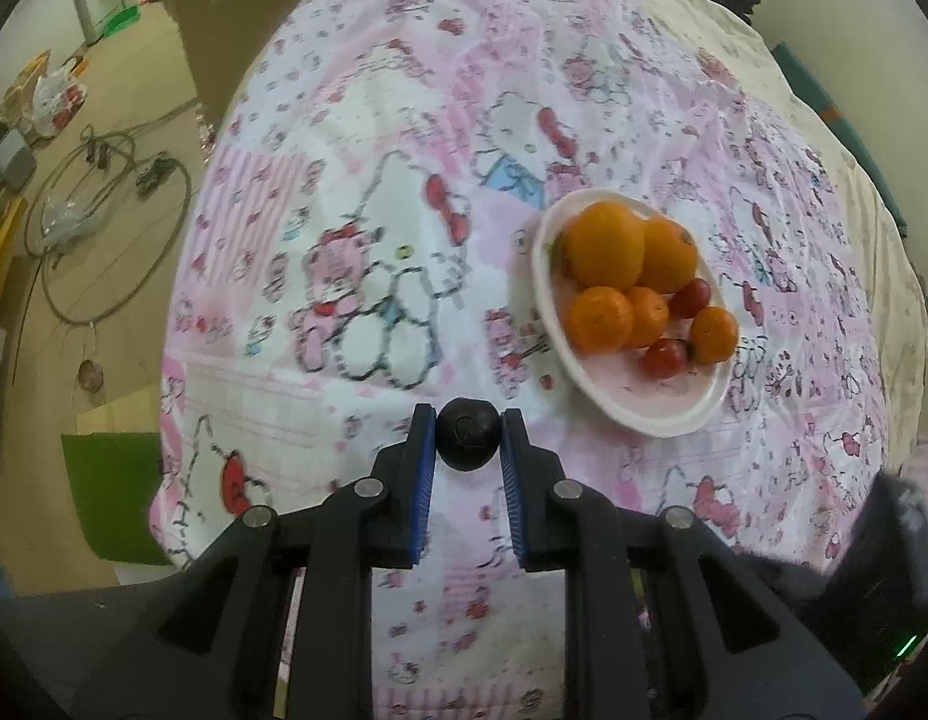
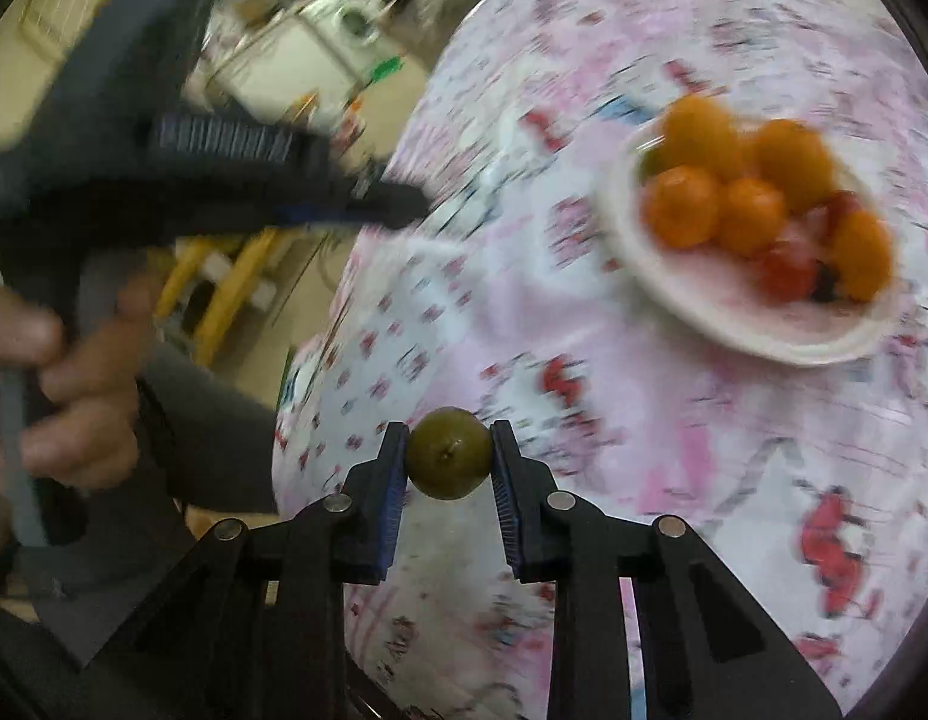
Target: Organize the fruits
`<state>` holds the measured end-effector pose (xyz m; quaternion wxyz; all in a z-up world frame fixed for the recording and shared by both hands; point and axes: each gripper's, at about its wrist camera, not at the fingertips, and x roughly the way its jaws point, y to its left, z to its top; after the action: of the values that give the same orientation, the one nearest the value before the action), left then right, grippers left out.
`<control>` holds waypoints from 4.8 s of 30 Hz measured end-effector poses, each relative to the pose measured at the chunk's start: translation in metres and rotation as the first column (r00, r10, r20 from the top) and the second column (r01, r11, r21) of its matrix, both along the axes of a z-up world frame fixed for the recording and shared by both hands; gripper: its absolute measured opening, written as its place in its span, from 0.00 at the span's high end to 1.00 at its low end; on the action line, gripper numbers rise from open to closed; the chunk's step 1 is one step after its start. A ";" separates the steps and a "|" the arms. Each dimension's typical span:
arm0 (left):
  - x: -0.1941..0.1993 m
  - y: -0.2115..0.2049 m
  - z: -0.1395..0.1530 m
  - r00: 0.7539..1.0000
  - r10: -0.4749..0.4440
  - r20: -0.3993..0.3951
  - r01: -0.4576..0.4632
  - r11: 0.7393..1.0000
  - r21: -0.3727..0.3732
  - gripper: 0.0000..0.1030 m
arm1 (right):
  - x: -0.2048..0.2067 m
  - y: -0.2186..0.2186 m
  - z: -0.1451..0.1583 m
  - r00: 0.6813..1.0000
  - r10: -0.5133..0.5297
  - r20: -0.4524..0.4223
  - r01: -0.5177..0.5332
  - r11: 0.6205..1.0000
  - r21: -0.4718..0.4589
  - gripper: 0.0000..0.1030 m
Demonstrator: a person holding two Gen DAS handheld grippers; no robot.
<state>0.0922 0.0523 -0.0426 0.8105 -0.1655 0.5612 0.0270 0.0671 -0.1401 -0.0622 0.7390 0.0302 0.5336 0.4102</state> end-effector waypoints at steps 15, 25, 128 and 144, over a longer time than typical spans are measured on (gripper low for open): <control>0.043 -0.092 -0.021 0.974 -0.225 0.013 0.225 0.974 0.037 0.82 | 0.105 -0.114 0.002 0.936 -0.338 -0.098 0.342 0.940 0.020 0.72; 0.062 -0.109 -0.044 0.970 -0.243 -0.020 0.243 0.970 0.019 0.82 | 0.116 -0.116 -0.020 0.913 -0.362 -0.188 0.376 0.925 0.046 0.72; -0.040 -0.054 0.049 0.931 -0.139 0.337 0.059 0.970 0.236 0.00 | 0.014 -0.105 0.053 0.789 -0.522 0.324 0.551 0.835 0.004 0.00; -0.040 -0.053 0.048 0.931 -0.140 0.337 0.061 0.970 0.235 0.00 | 0.014 -0.104 0.054 0.789 -0.523 0.324 0.550 0.835 0.007 0.00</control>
<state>0.0519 -0.0008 0.0056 0.9113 -0.0474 0.4087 0.0176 0.0807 -0.2439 -0.0080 0.9003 0.0828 0.3966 0.1591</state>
